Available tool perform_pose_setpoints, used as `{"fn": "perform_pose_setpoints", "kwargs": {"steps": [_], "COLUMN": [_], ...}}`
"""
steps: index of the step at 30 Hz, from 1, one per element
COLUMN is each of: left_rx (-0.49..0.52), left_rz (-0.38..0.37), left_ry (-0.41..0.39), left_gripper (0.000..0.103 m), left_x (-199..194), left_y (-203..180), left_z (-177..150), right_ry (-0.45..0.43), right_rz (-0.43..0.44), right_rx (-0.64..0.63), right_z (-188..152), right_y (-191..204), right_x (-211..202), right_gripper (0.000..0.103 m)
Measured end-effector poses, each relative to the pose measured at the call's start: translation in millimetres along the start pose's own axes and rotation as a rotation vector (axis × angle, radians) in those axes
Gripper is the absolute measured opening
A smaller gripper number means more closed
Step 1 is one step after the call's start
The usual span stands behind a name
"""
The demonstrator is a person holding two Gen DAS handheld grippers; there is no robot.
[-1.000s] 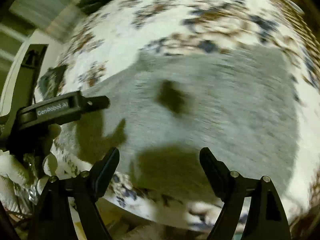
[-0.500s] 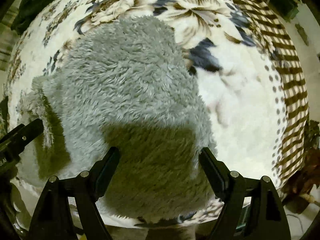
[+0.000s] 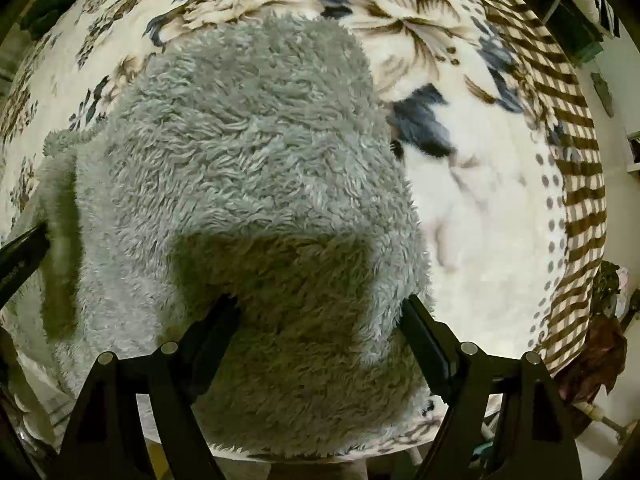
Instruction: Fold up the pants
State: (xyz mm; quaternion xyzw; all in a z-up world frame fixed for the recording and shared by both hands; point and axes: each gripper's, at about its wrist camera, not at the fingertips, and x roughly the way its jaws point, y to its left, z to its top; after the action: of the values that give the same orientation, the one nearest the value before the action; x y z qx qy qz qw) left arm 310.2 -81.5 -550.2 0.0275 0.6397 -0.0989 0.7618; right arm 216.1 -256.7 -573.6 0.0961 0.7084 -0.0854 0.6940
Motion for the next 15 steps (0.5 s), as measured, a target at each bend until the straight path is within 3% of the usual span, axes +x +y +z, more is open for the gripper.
{"fn": "perform_pose_setpoints", "kwargs": {"steps": [1,15], "left_rx": [-0.001,0.002], "left_rz": [0.002,0.028], "left_ry": [-0.001,-0.025], "left_gripper": [0.007,0.007], "left_x": [-0.6,-4.8], "left_y": [1.3,7.9], "left_z": [-1.1,-0.8], "right_ry": [0.001,0.0], "right_rz": [0.0,-0.008], "right_rx": [-0.003,-0.018], "right_z": [0.2,2.6], "right_y": [0.0,1.1], "right_x": [-0.1,-4.0], "right_gripper": [0.085,0.085]}}
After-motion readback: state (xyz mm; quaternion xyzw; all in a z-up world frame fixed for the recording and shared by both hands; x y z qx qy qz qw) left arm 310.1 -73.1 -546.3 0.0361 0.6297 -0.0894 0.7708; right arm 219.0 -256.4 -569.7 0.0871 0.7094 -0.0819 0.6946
